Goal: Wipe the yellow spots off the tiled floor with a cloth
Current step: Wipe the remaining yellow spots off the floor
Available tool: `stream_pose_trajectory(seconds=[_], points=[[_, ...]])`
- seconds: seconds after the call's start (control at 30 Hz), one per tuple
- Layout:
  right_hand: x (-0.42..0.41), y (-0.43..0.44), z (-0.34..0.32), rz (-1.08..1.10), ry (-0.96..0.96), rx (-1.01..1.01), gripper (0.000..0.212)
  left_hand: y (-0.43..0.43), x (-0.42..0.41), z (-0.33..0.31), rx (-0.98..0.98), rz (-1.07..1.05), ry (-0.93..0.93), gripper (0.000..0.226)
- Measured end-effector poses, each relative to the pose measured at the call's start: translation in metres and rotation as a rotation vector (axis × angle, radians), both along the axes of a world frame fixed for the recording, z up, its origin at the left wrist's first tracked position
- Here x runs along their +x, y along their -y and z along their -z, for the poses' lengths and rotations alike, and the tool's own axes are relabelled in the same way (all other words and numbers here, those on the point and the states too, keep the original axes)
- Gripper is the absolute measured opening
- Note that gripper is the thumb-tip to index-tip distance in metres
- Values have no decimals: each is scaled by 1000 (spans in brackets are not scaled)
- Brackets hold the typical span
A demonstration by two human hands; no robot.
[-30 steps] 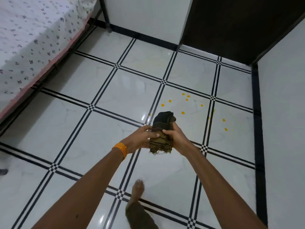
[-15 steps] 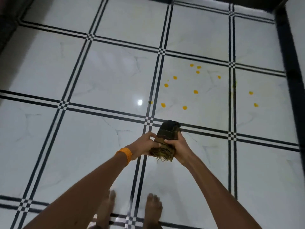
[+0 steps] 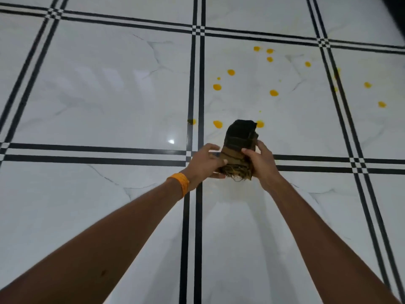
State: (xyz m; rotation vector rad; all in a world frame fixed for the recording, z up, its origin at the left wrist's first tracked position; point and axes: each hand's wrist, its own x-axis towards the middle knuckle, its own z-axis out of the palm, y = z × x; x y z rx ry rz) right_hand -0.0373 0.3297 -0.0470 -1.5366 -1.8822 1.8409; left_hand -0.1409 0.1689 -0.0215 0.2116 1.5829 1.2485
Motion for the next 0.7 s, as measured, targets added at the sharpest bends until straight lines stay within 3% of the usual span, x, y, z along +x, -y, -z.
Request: stream_pose_trajectory(seconds=[0.07, 0.1, 0.23, 0.3, 0.37, 0.53, 0.7], points=[[13, 3, 31, 40, 250, 270, 42, 10, 3, 36, -117, -40, 20, 49], [19, 3, 45, 16, 316, 403, 46, 14, 4, 55, -182, -51, -88, 47], [4, 5, 71, -235, 288, 900, 50, 35, -34, 101, -298, -63, -870, 24], [-19, 0, 91, -387, 308, 1058, 54, 39, -73, 116, -333, 0, -1167, 34], [-37, -1, 113, -491, 362, 1127, 59, 38, -112, 128, -366, 96, -1345, 46], [-50, 0, 140, -447, 405, 1133, 66, 19, -193, 156, -439, 274, -1409, 68], [-116, -93, 133, -228, 544, 1114, 77, 2, -213, 173, -500, 276, -1432, 74]])
